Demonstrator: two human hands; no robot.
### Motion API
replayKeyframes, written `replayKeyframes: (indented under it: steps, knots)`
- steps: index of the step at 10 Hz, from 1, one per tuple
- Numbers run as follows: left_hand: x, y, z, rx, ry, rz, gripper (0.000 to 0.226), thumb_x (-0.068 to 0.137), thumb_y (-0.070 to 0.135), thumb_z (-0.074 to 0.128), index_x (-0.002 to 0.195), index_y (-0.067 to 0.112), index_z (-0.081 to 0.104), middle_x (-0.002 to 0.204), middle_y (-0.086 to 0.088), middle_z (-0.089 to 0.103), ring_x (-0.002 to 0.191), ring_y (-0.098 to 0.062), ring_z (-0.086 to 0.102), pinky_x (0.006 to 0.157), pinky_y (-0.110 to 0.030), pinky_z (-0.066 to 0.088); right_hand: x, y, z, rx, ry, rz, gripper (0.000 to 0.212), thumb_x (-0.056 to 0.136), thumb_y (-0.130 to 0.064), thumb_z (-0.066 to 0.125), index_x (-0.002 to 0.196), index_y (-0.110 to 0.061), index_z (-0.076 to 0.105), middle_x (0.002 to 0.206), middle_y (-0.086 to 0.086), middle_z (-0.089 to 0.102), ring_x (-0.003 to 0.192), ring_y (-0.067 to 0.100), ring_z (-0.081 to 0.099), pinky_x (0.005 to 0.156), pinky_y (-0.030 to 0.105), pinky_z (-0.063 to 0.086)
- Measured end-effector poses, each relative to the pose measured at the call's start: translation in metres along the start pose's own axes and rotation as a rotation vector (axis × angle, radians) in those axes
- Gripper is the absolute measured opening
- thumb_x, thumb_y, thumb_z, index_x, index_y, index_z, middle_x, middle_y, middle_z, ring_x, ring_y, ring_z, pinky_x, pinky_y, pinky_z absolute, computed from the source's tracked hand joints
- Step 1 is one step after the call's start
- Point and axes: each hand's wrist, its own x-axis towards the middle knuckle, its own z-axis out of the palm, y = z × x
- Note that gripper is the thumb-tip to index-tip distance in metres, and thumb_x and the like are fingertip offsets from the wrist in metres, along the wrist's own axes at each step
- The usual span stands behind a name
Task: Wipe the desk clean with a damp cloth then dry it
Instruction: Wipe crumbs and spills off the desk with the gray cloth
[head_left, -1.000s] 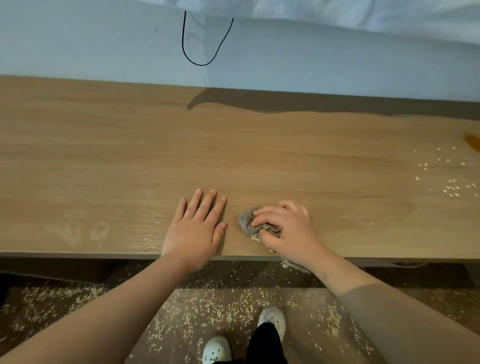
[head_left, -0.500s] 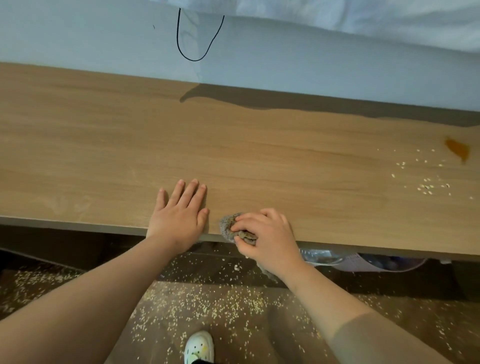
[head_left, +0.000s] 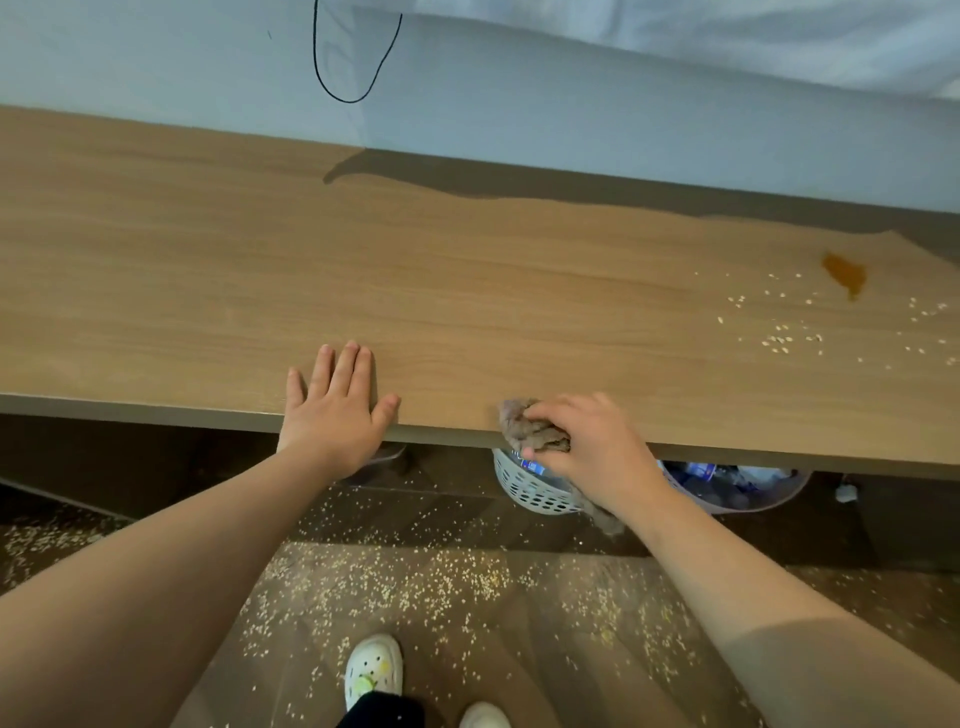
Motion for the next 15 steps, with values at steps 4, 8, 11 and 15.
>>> replayKeyframes:
  steps: [4, 8, 11, 15]
  knots:
    - [0.003, -0.003, 0.003, 0.017, 0.007, 0.028, 0.067, 0.094, 0.054, 0.004, 0.147, 0.018, -0.013, 0.155, 0.000, -0.017, 0.141, -0.023, -0.019, 0.114, -0.049, -0.005, -0.009, 0.020, 0.007, 0.073, 0.324, 0.261, 0.029, 0.082, -0.034, 0.065, 0.104, -0.017, 0.059, 0.100, -0.011, 0.050, 0.097, 0.008, 0.044, 0.080, 0.023, 0.034]
    - [0.004, -0.003, 0.002, 0.006, -0.010, 0.033, 0.068, 0.094, 0.055, 0.004, 0.147, 0.017, -0.014, 0.155, -0.001, -0.018, 0.141, -0.023, -0.021, 0.114, -0.050, -0.007, -0.015, -0.004, 0.038, -0.385, -0.022, -0.155, 0.034, 0.070, -0.029, 0.074, 0.103, -0.030, 0.069, 0.122, 0.003, 0.062, 0.105, 0.030, 0.060, 0.089, 0.049, 0.046]
    - [0.001, -0.004, 0.000, -0.007, -0.010, 0.050, 0.068, 0.094, 0.055, 0.005, 0.147, 0.016, -0.015, 0.155, -0.001, -0.019, 0.140, -0.024, -0.022, 0.113, -0.050, -0.007, -0.002, -0.007, 0.014, -0.240, 0.035, 0.261, 0.061, 0.090, -0.019, 0.053, 0.145, -0.028, 0.026, 0.152, -0.004, 0.024, 0.136, 0.019, 0.023, 0.111, 0.043, 0.018]
    - [0.002, -0.009, 0.001, 0.001, -0.004, 0.084, 0.069, 0.094, 0.055, 0.006, 0.147, 0.016, -0.014, 0.155, -0.002, -0.019, 0.140, -0.025, -0.021, 0.114, -0.051, -0.006, -0.062, -0.008, 0.017, -0.015, 0.116, 0.459, 0.058, 0.092, -0.014, 0.047, 0.139, -0.040, 0.027, 0.149, -0.016, 0.011, 0.140, 0.010, 0.010, 0.115, 0.041, 0.007]
